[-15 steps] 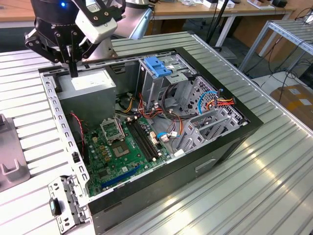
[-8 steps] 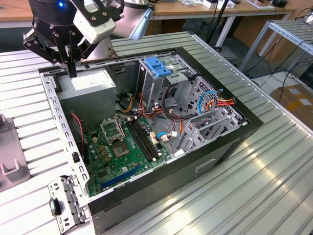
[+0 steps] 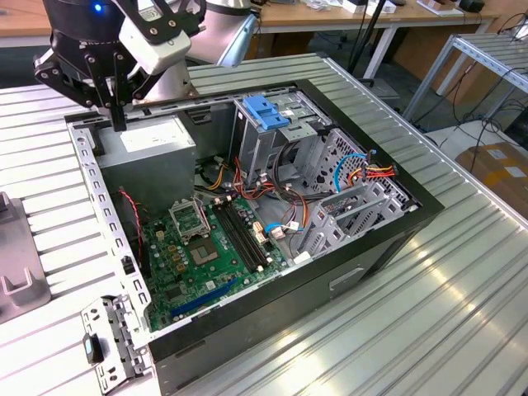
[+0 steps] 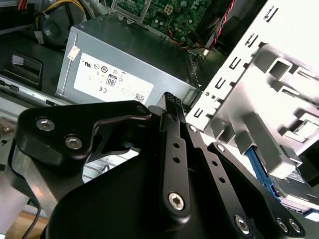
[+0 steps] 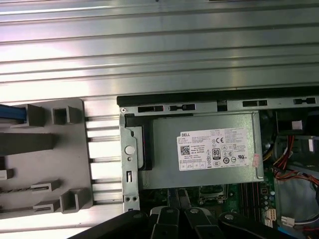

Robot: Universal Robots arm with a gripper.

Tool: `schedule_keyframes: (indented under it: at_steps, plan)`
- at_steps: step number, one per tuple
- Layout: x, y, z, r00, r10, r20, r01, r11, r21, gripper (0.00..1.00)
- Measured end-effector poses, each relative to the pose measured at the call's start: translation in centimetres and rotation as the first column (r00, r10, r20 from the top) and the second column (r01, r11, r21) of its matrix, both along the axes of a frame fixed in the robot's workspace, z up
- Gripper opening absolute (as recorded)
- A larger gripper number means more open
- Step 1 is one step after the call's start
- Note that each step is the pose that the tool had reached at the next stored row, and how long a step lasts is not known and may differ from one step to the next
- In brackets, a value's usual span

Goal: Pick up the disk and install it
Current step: 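Reach for the disk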

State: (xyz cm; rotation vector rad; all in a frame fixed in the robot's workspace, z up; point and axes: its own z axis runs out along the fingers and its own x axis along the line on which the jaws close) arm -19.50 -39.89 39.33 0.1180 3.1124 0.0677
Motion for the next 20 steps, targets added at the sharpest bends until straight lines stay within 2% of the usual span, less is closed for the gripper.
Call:
schedule_keyframes:
  at_steps: [20]
  plan:
    - [-0.78,0.00,0.01,1.0000,0.000,-0.0001,0.000,1.0000,-0.0001,0.10]
